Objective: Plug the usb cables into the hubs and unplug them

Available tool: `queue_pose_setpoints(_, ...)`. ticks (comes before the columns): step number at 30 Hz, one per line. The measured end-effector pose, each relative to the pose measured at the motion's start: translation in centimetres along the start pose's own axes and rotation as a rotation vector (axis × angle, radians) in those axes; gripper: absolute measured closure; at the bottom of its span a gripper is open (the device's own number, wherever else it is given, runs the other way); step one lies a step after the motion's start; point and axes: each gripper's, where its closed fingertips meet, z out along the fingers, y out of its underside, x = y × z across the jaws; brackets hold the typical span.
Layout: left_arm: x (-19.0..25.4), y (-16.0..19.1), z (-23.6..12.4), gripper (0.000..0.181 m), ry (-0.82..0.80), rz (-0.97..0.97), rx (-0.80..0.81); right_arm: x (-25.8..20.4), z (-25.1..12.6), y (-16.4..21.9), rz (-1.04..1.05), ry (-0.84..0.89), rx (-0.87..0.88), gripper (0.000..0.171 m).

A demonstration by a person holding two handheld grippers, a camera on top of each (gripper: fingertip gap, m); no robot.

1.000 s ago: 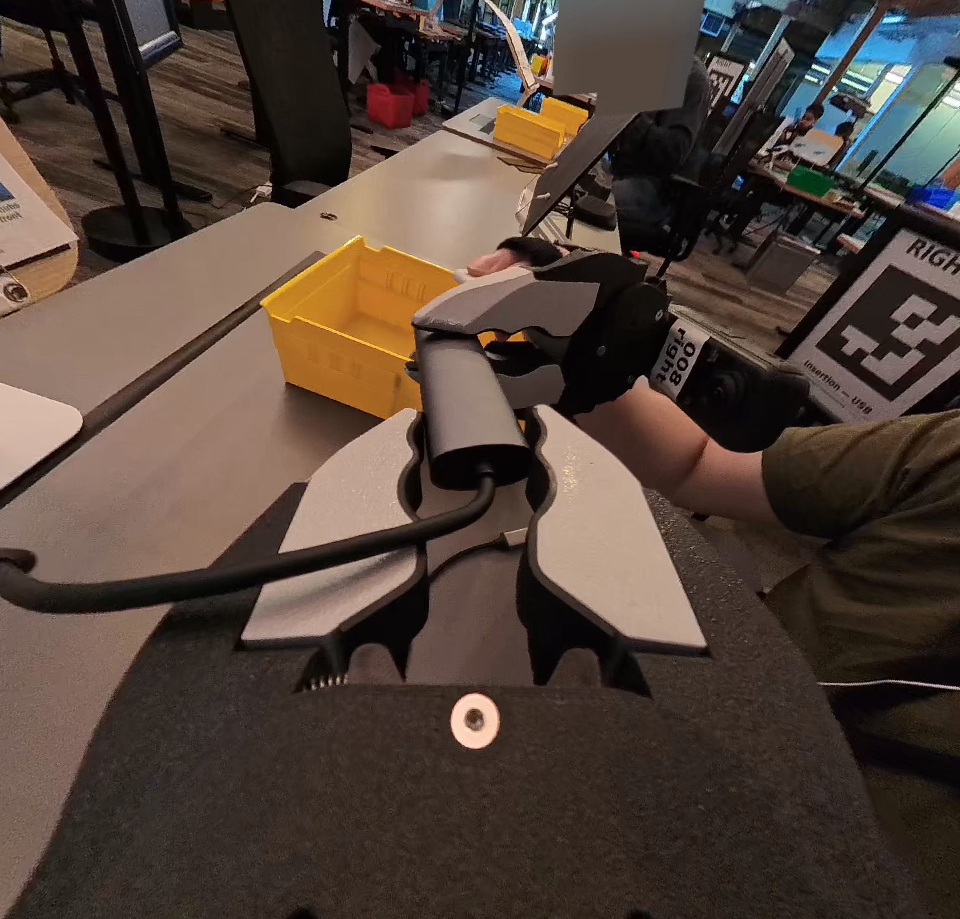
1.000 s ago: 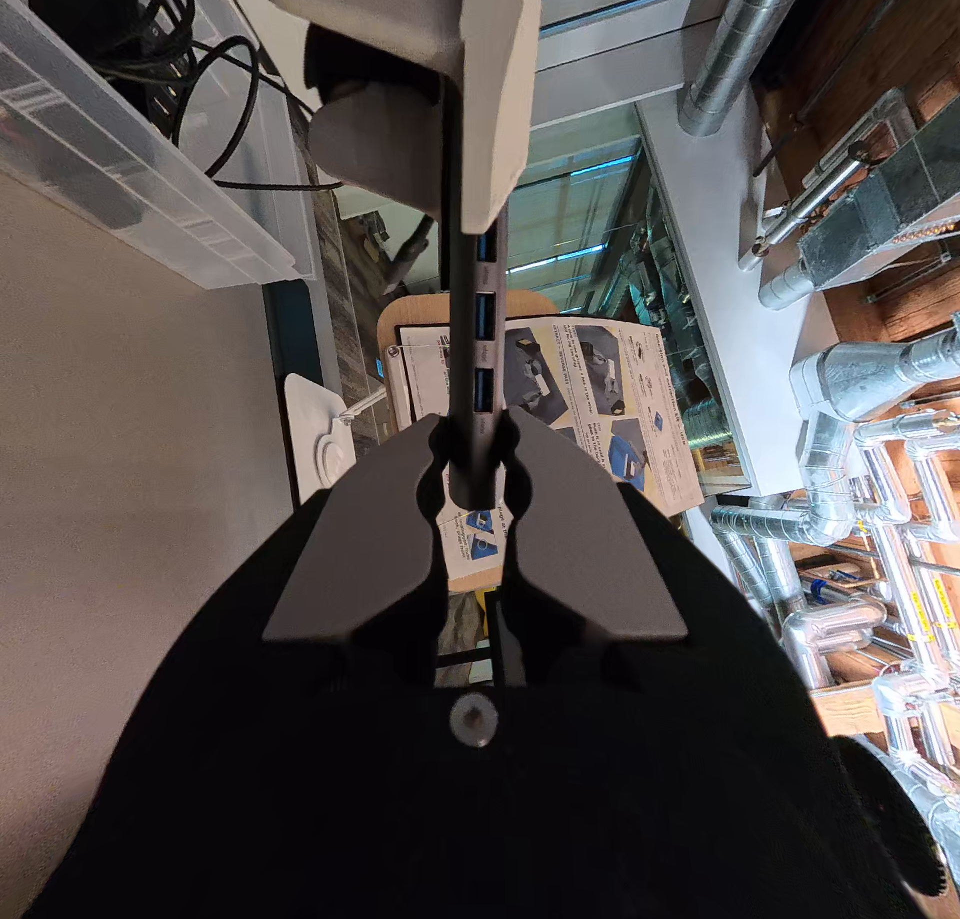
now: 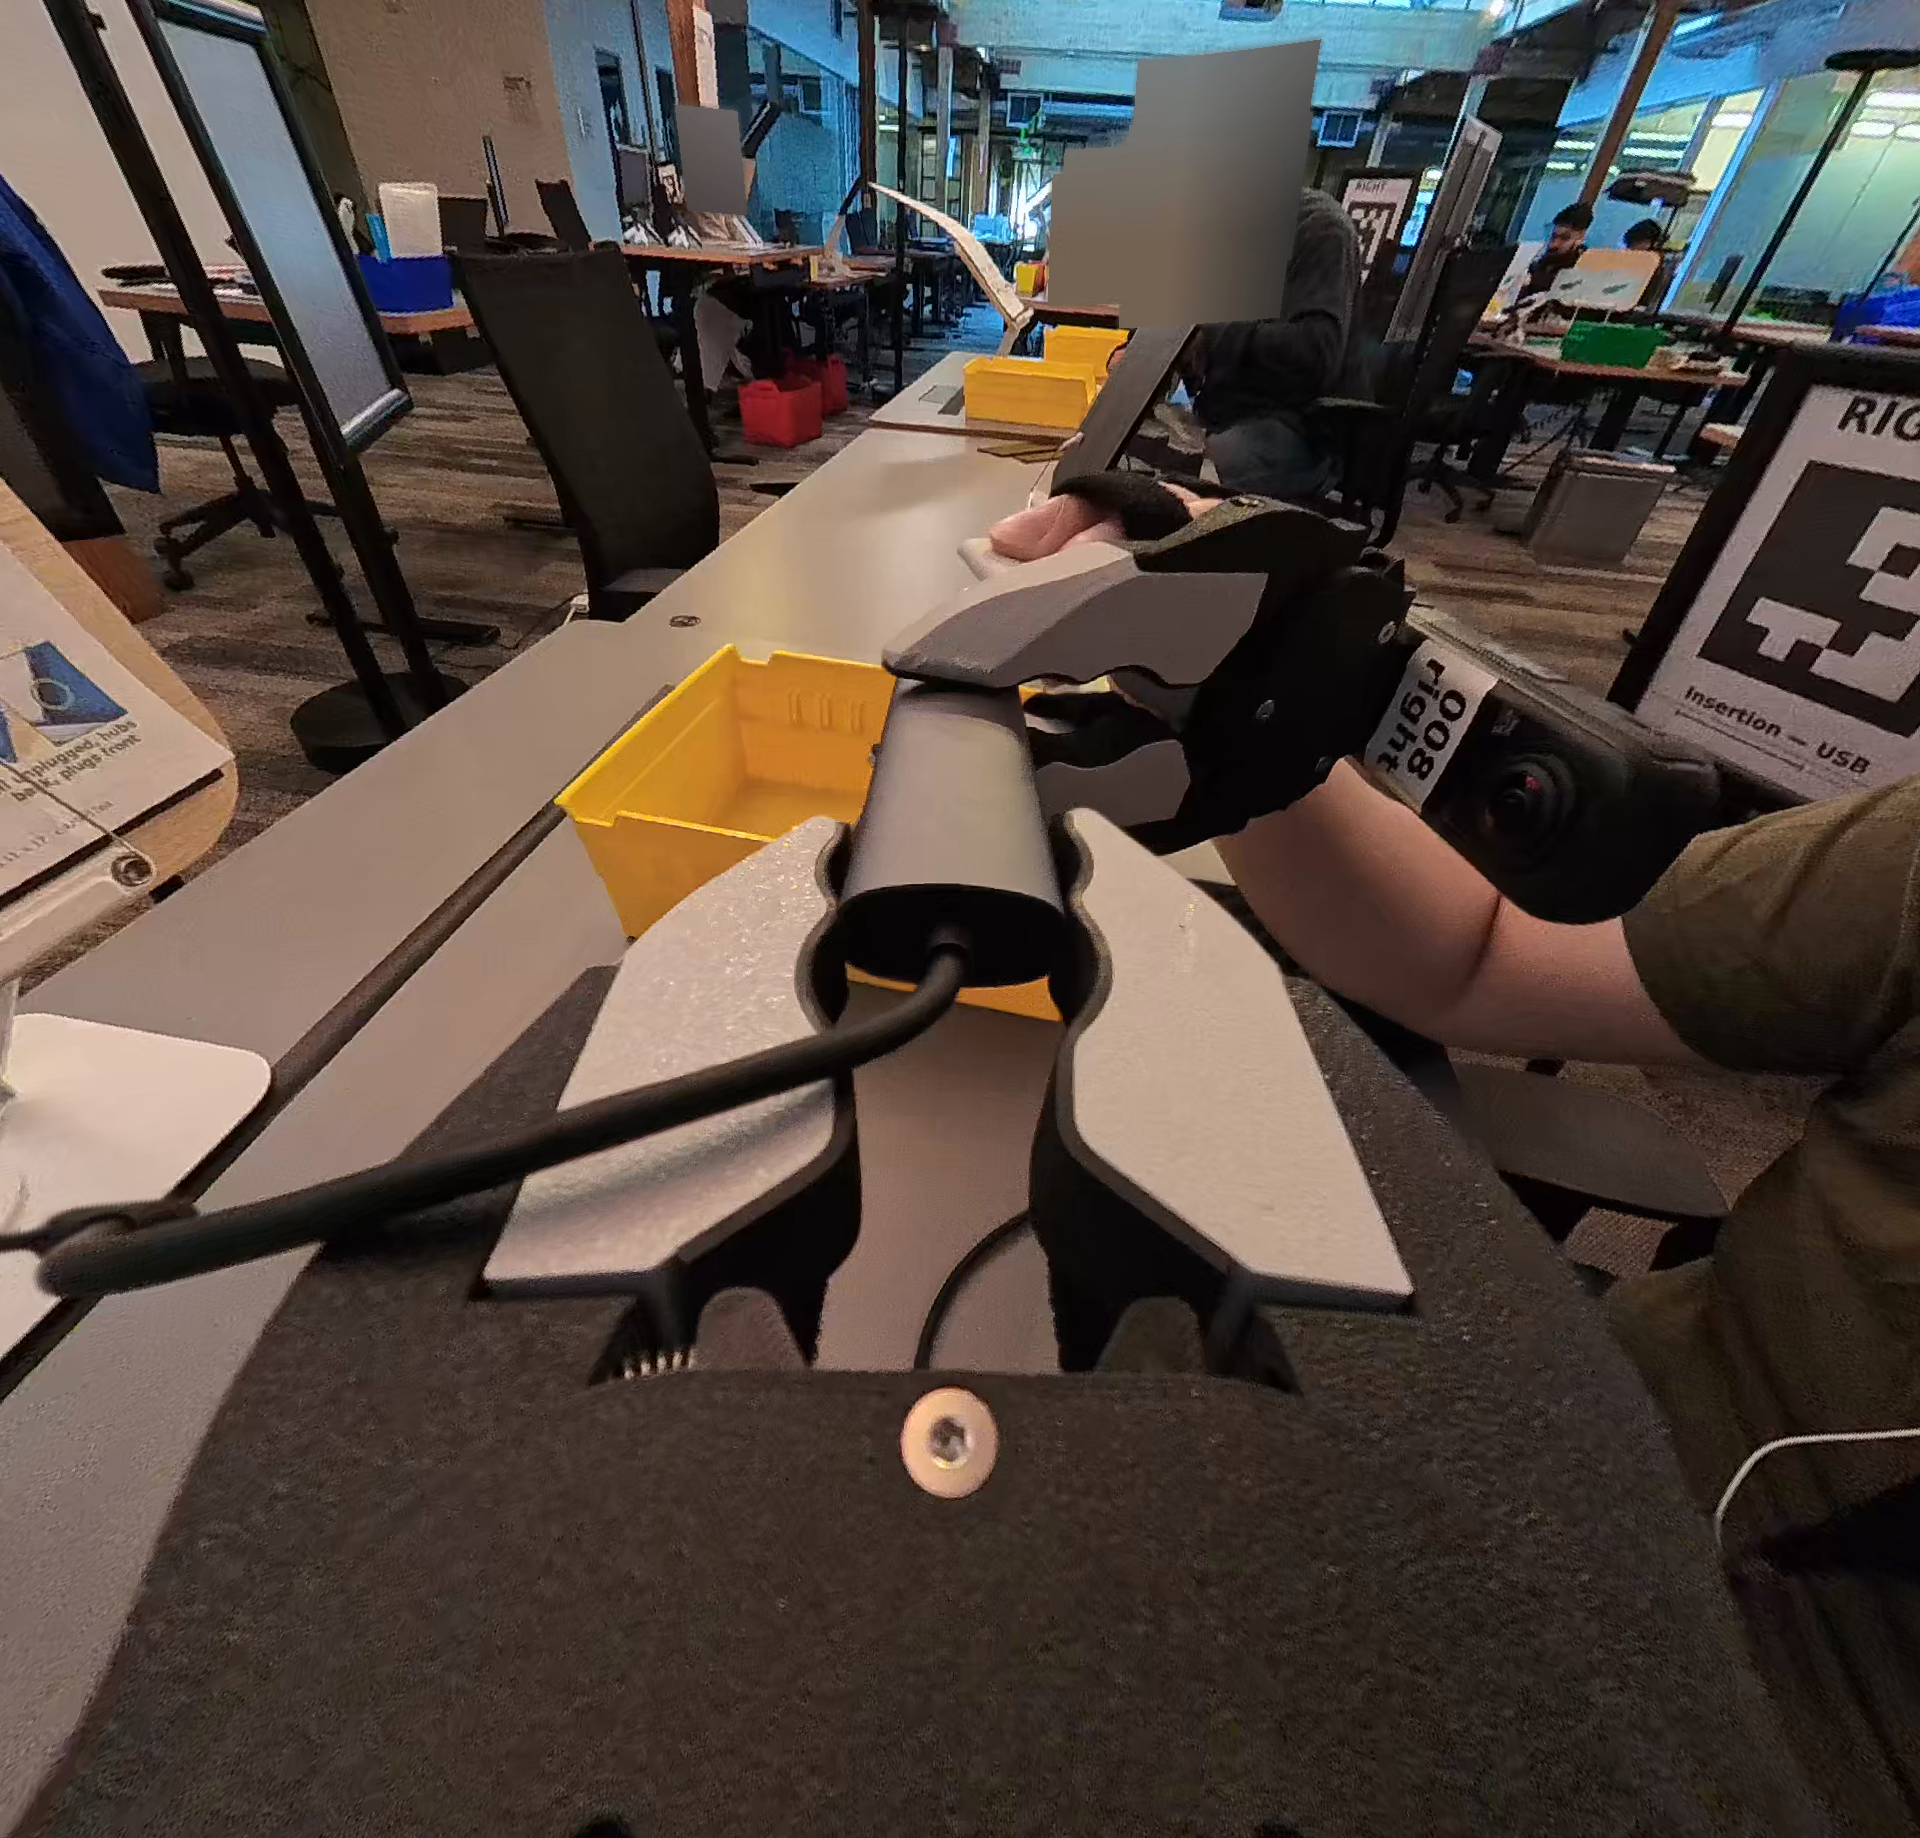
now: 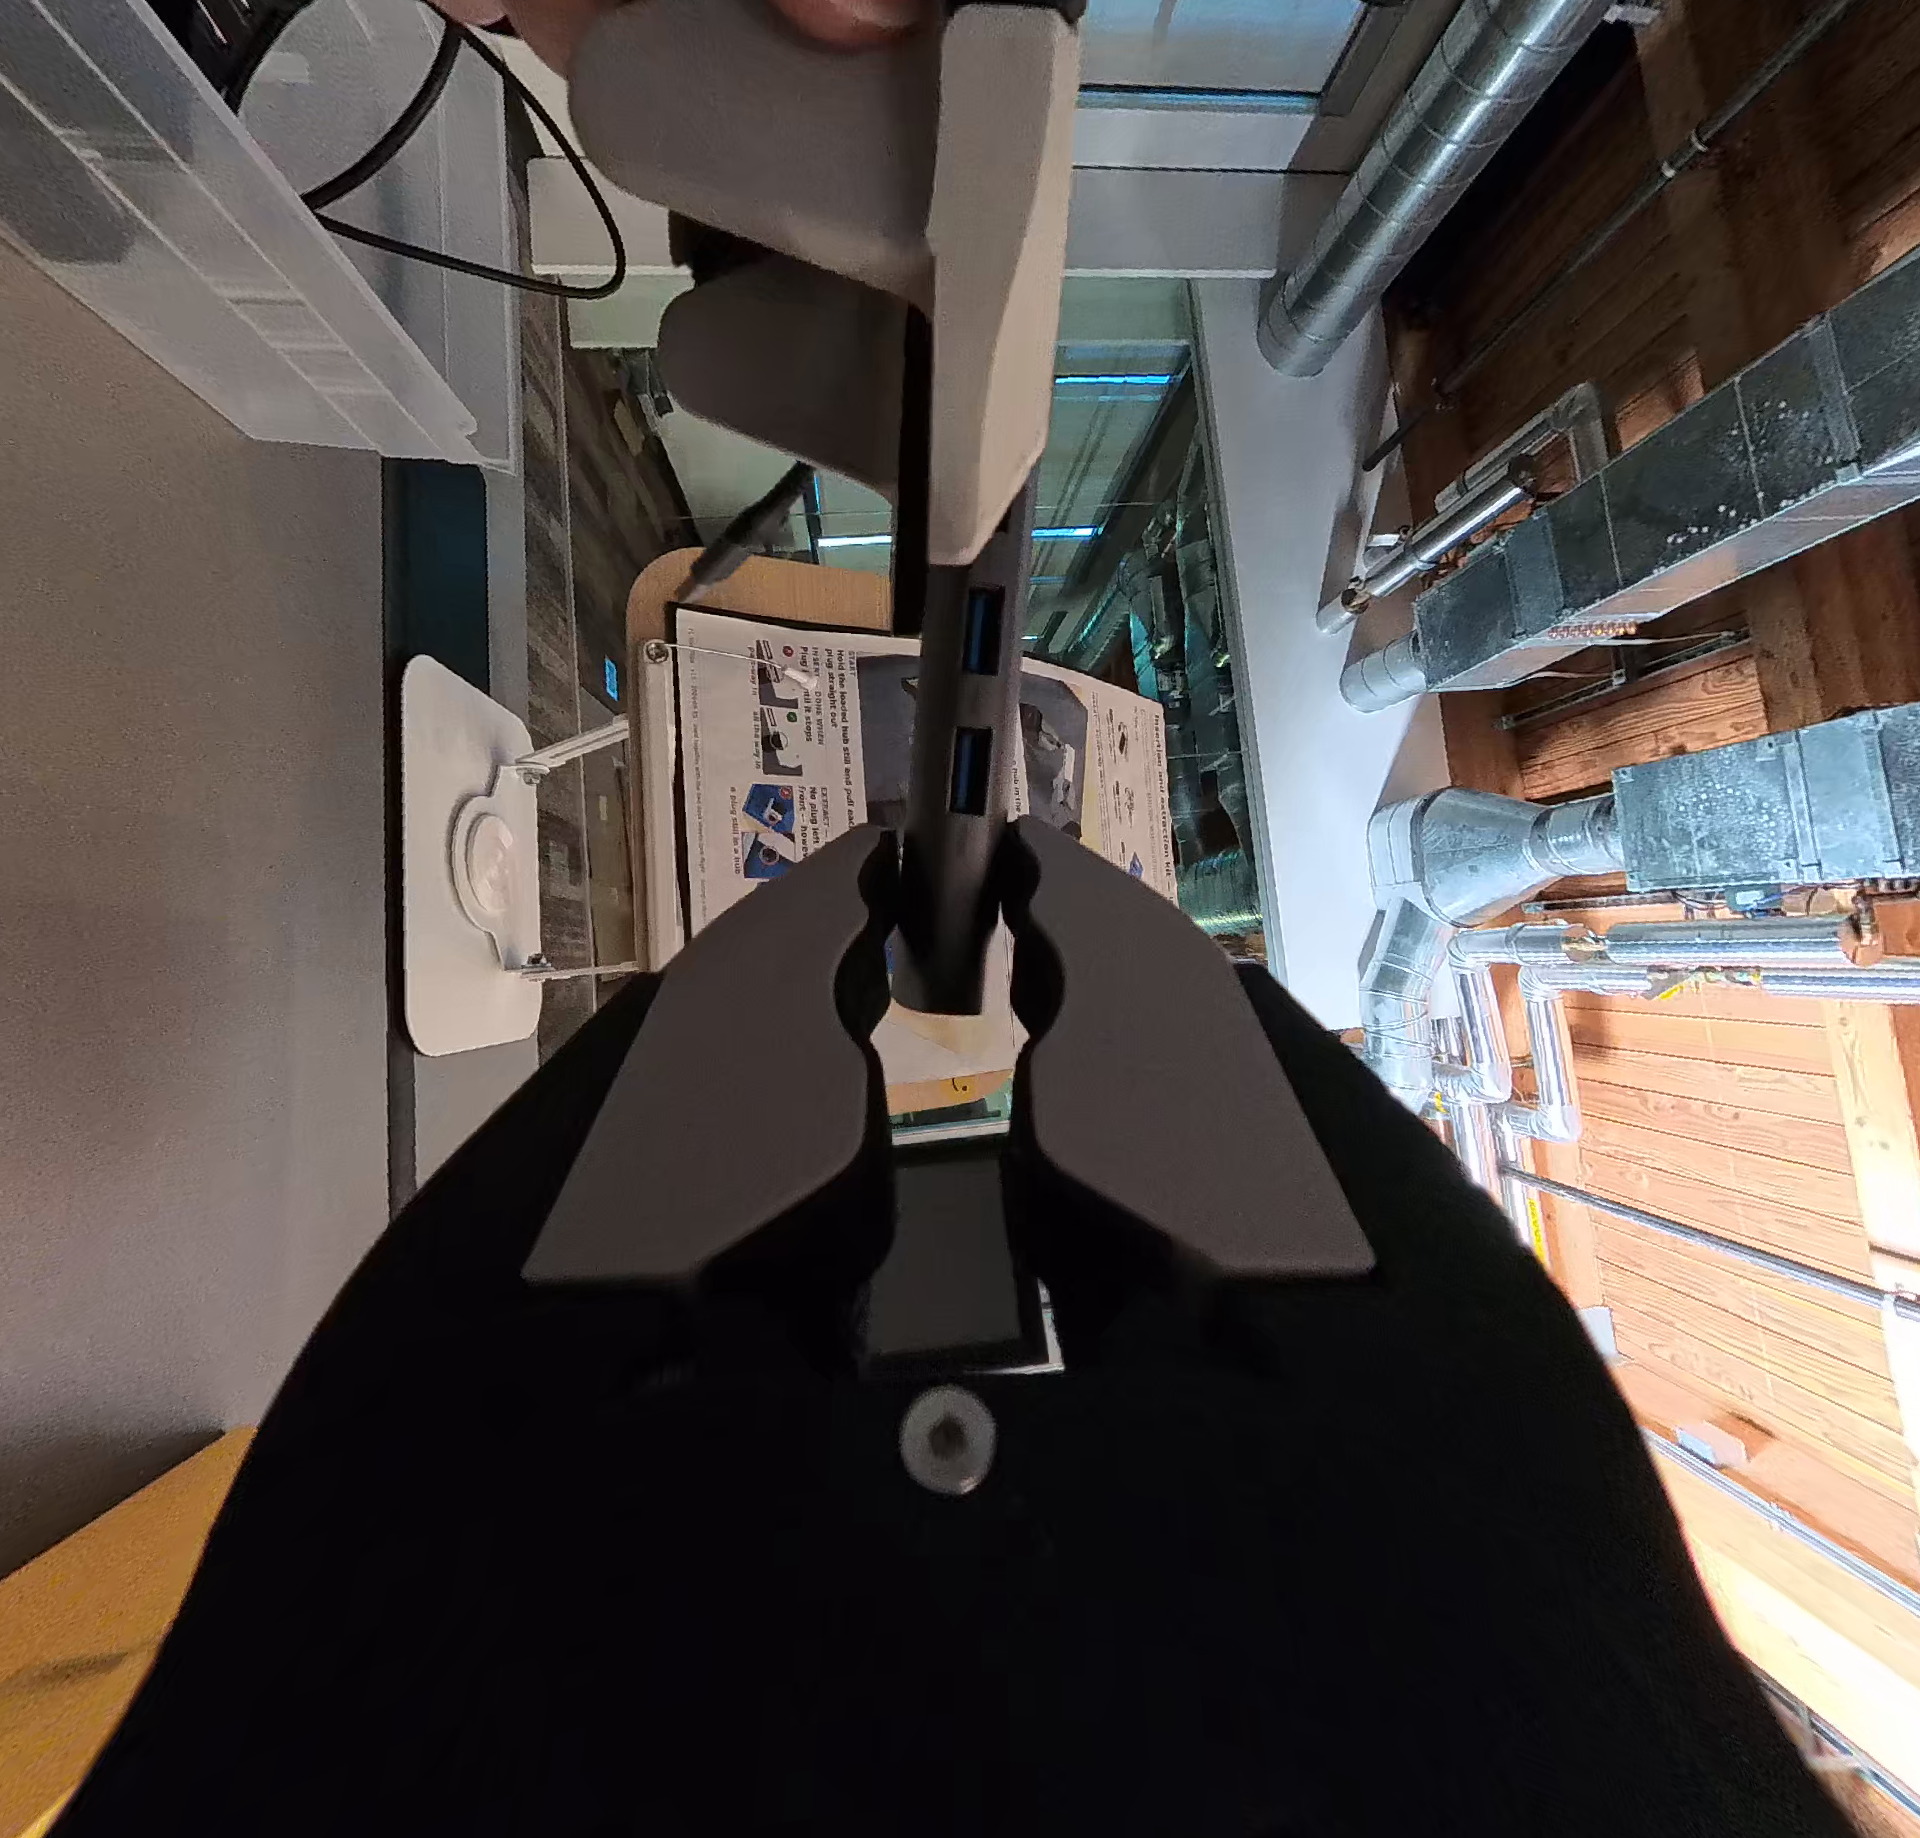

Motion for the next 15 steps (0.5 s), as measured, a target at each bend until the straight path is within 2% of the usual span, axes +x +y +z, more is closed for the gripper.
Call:
queue_pose_setpoints(5, 0.07, -0.23, -0.16, 0.146, 0.042, -0.061, 0.029, 0.27, -0.14, -0.24, 0.047, 0.010, 0.023, 0.152)
queue_pose_setpoints(12, 0.01, -0.15, -0.10, 0.142, -0.016, 0.078, 0.026, 0.06, -0.64, -0.66, 0.084, -0.046, 0.073, 0.152)
queue_pose_setpoints(15, 0.20, -0.46, -0.19, 0.139, -0.007, 0.078, 0.048, 0.20, -0.64, -0.93, 0.054, -0.028, 0.067, 0.152)
